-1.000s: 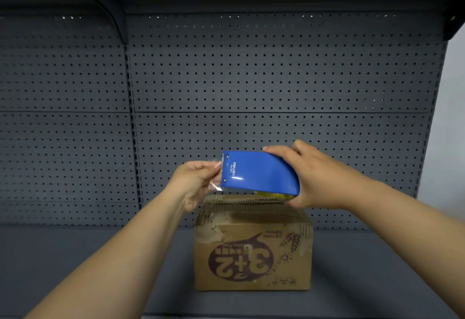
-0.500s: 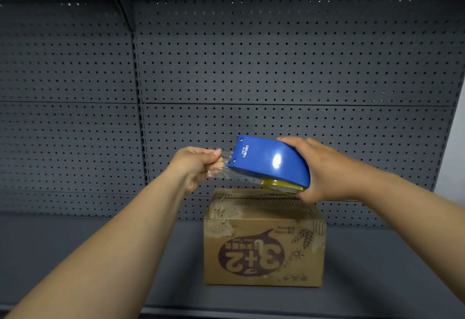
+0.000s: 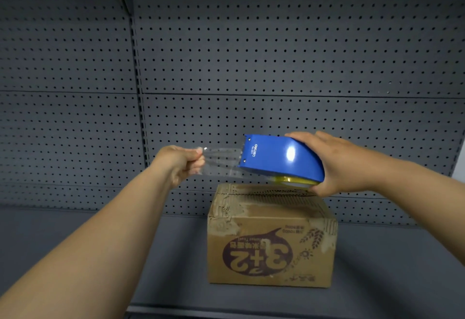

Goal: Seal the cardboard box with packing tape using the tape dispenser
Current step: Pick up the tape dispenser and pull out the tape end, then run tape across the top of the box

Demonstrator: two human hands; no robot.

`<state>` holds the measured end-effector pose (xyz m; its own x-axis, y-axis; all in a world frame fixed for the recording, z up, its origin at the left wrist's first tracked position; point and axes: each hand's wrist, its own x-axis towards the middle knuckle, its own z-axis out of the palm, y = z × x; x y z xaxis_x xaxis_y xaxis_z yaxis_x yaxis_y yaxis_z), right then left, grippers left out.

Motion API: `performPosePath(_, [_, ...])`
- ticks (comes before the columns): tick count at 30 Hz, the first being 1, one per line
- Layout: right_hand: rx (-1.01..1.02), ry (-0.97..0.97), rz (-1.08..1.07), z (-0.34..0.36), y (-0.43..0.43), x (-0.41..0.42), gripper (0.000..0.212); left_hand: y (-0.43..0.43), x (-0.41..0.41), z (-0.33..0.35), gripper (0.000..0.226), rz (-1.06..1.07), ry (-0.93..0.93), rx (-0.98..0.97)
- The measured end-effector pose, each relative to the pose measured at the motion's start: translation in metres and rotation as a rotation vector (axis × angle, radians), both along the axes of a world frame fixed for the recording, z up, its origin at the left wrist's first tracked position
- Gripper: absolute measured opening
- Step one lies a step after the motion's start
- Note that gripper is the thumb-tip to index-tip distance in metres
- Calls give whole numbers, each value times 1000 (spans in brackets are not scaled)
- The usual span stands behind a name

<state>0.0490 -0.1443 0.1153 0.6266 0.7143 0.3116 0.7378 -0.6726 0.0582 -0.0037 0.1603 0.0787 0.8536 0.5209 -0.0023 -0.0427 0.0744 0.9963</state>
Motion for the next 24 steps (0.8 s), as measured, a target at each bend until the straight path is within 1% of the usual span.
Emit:
performPosePath(3, [-93,-44,-27,-1,7,3,98,-1,8,-22,5,5,108,9])
performPosePath(7, [-176,-5,-42,3,21,11,100,-3,21,-42,15,39,175,11])
performPosePath(13, [-264,11,-42,-2,35,22,100,-2,38,-66,28,98,326,82])
performPosePath(19, [-308,20,-40,-9,41,31,100,-7,49,-82,38,178,417,221])
performPosePath(22, [-318,27,-41,-9,43,33,99,-14,51,-87,38,184,452,273])
performPosePath(24, [-317,41,-33,-10,44,35,99,-16,51,-90,36,210,481,353])
